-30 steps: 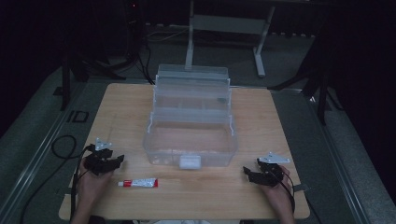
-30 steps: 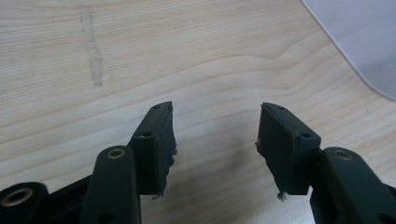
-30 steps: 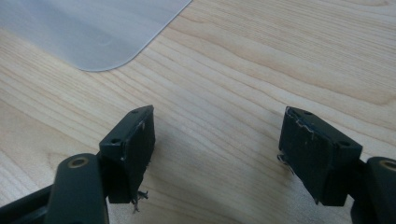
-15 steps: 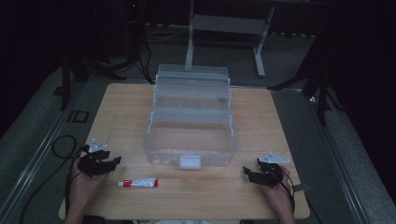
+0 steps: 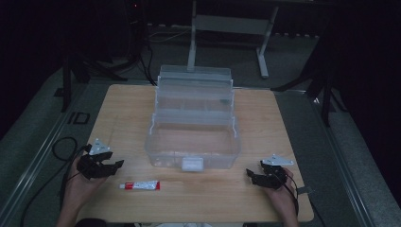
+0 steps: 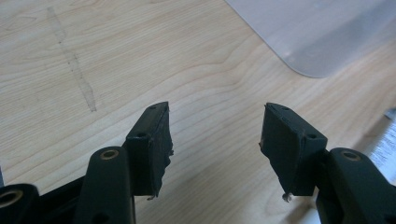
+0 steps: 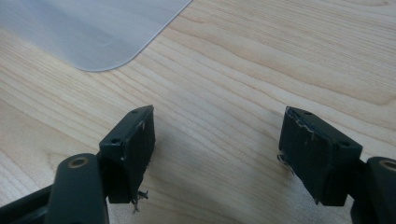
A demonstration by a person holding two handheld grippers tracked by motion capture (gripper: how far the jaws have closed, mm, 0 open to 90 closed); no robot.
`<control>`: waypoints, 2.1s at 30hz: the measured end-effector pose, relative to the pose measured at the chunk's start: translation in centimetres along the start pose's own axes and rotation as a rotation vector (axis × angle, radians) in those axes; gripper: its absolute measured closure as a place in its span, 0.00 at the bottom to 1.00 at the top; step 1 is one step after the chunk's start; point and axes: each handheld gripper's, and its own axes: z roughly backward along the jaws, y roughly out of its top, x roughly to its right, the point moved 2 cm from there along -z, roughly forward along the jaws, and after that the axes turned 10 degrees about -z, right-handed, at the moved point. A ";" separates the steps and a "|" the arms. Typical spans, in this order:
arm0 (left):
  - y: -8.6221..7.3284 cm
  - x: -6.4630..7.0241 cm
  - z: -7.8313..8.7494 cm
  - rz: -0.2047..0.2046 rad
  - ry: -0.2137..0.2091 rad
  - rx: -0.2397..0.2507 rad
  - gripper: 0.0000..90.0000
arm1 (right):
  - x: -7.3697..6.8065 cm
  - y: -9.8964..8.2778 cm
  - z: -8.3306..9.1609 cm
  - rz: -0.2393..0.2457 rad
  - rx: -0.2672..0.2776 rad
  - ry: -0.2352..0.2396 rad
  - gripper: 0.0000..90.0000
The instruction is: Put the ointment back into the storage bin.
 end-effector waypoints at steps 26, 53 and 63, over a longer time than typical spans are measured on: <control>1.8 1.3 0.4 -0.220 -0.102 -0.053 0.46 | 0.0 0.0 0.0 0.000 0.001 -0.001 0.29; 3.1 1.9 1.6 -0.392 -0.185 -0.122 0.45 | 0.0 0.0 0.0 0.000 0.000 -0.001 0.29; 3.6 2.7 1.1 -0.435 -0.208 -0.176 0.46 | 0.0 0.0 0.0 0.000 0.001 -0.001 0.29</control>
